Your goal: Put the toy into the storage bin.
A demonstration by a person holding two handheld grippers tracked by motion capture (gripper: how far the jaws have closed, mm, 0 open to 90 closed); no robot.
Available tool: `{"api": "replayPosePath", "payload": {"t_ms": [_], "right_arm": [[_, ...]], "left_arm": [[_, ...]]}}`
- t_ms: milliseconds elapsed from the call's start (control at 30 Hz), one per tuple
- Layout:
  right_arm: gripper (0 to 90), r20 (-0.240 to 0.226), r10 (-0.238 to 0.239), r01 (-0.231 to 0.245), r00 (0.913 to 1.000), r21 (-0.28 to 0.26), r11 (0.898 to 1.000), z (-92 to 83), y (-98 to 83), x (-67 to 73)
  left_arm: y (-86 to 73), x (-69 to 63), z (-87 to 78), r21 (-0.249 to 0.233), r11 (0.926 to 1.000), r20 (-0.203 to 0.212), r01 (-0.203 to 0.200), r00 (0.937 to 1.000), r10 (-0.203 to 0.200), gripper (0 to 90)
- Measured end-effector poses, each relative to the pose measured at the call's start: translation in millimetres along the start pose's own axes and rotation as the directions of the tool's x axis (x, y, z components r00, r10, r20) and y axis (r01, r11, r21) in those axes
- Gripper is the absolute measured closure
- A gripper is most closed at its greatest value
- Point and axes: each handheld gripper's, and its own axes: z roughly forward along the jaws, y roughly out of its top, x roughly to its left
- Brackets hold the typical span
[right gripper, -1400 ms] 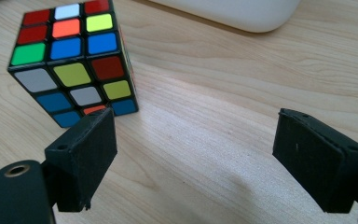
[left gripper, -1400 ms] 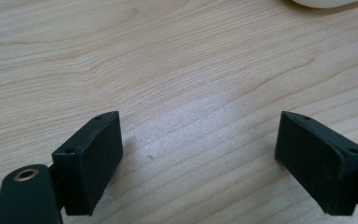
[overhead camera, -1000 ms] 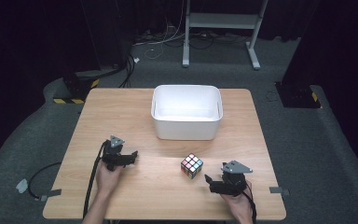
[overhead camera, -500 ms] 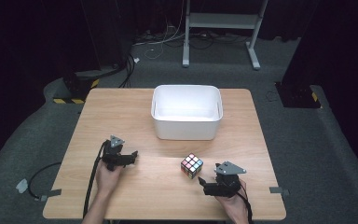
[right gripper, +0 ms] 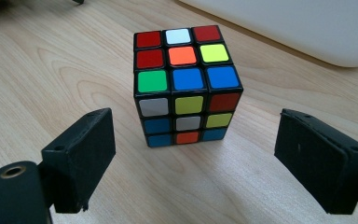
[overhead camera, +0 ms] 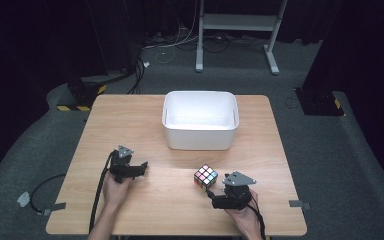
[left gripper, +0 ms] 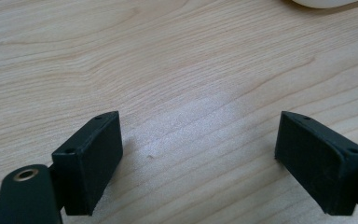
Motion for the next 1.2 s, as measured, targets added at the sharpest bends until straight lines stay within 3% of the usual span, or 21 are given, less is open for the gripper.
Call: {"api": "replayPosePath", "payload": {"t_ms": [433,533,667,933,1067,1200], "right_arm": [[12.1,-0.016,0.010,-0.011,0.9998,-0.028,1.000,13.9,14.9,-1.2],[12.2,-0.014,-0.006,0.006,0.9999,-0.023,1.000,19.2,18.2,-0.2],[12.5,-0.040,0.021,-0.022,0.9990,-0.031,0.999,25.2,20.6,-1.6],[13.1,-0.074,0.029,-0.031,0.9968,-0.018,0.999,35.1,24.8,-0.8],[14.1,-0.047,0.014,-0.014,0.9988,-0.003,1.000,41.5,27.9,1.2],[15.5,-0.053,0.009,-0.009,0.9985,-0.006,1.000,45.6,29.6,2.8]], "left_arm": [[0.1,0.0,0.2,-0.001,1.0000,0.001,0.001,1.0000,-0.001,15.0],[0.1,0.1,0.2,-0.001,1.0000,0.002,0.001,1.0000,-0.001,15.0],[0.1,0.1,0.2,-0.001,1.0000,0.002,0.002,1.0000,-0.002,15.0],[0.2,0.2,0.2,-0.001,1.0000,0.002,0.000,1.0000,0.000,15.0],[0.2,0.2,0.2,-0.001,1.0000,0.002,0.000,1.0000,0.000,15.0],[0.2,0.3,0.3,-0.001,1.0000,0.002,-0.001,1.0000,0.001,15.0]]}}
